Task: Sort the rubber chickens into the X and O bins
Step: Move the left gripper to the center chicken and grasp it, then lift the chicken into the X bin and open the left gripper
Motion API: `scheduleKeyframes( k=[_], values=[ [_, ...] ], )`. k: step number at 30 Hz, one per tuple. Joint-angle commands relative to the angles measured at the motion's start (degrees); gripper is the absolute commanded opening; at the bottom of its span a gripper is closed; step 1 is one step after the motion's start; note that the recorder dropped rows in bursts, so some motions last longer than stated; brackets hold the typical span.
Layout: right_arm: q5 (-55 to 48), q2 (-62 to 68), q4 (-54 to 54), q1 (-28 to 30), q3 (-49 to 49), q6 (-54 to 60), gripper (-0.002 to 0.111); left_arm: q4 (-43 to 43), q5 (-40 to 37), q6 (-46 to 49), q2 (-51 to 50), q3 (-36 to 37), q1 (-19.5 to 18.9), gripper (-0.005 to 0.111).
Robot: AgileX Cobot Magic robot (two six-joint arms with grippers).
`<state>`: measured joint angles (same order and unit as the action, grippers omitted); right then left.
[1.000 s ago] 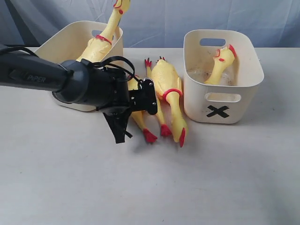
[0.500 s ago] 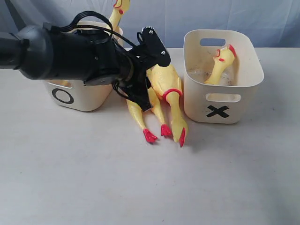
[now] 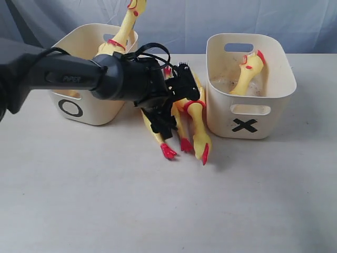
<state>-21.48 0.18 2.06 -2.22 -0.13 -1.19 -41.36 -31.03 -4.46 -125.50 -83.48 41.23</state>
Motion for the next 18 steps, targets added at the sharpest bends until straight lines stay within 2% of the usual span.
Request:
scheduleKeyframes(
  k=[1,3,8,13,16,17,18],
  values=[
    [0.65,-0.18,-0.03,-0.19,0.13,0.04,0.000,3.69,-8.58,0.51,-6.16,0.19,-1.14,0.028],
    [0.65,-0.18,-0.03,-0.19,0.13,0.04,0.000,3.69,-12.75,0.51,-7.39,0.19,-1.26,0.002],
    [0.52,-0.18,-0.03,-0.19,0.13,0.04,0.000,3.88,-20.04,0.44,-3.93,0.19,-1.04,0.000],
    [0.52,-0.18,-0.03,-0.19,0.13,0.04,0.000,10.42,-20.95,0.73,8.10,0.19,-0.96,0.000],
    [0.52,-0.18,-0.03,-0.19,0.13,0.04,0.000,18.32,-20.78,5.61,15.58,0.19,0.04,0.000],
    [0.52,-0.18,-0.03,-0.19,0.13,0.04,0.000,26.63,-18.98,12.50,20.16,0.19,1.19,0.000],
    [0.52,-0.18,-0.03,-0.19,0.13,0.04,0.000,31.25,-17.87,15.82,21.80,0.19,1.72,0.000]
  ],
)
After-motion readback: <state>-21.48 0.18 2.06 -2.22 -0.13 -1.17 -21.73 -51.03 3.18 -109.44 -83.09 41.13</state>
